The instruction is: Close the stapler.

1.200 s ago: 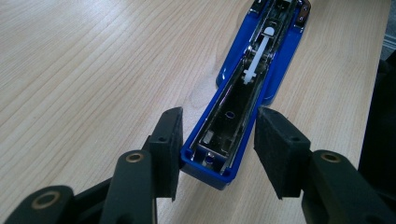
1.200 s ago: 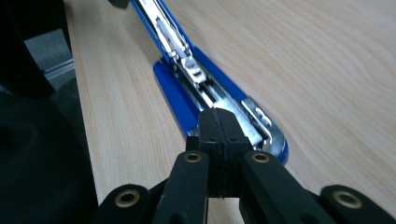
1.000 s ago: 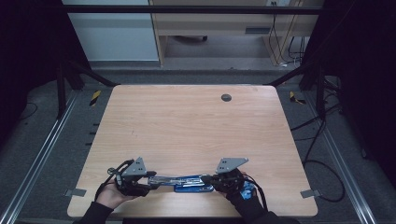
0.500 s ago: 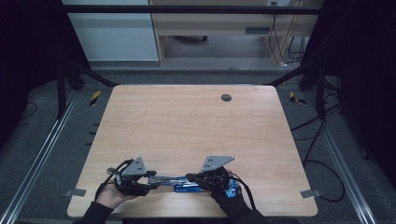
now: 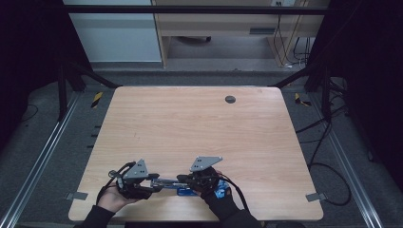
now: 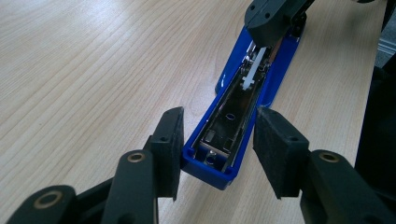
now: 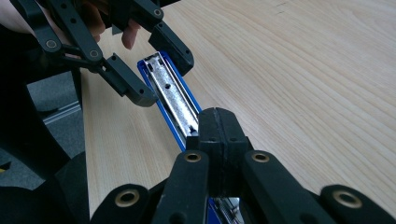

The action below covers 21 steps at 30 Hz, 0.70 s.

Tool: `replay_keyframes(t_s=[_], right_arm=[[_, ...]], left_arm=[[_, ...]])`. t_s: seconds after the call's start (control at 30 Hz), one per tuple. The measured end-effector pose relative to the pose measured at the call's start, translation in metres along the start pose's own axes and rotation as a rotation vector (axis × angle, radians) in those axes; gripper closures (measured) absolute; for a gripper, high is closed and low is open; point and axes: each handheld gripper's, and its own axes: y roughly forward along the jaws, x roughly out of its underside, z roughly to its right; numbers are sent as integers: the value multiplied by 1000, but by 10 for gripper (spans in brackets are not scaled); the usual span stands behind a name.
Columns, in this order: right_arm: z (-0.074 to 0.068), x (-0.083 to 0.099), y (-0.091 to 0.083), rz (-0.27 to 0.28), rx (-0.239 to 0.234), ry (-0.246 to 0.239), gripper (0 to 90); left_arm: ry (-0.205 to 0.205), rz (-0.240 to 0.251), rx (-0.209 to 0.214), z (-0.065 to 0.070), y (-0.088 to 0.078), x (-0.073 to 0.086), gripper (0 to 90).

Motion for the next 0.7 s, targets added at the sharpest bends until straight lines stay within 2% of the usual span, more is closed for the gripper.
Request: replay_keyframes(t_s=[0.37, 0.7], right_arm=[[-7, -3, 15, -32, -12, -21, 891], [-8, -3, 21, -46, -21, -24, 900]], left_arm=[[-2, 0, -1, 0, 0, 0, 532], [-13, 13, 1, -1, -3, 0, 520]])
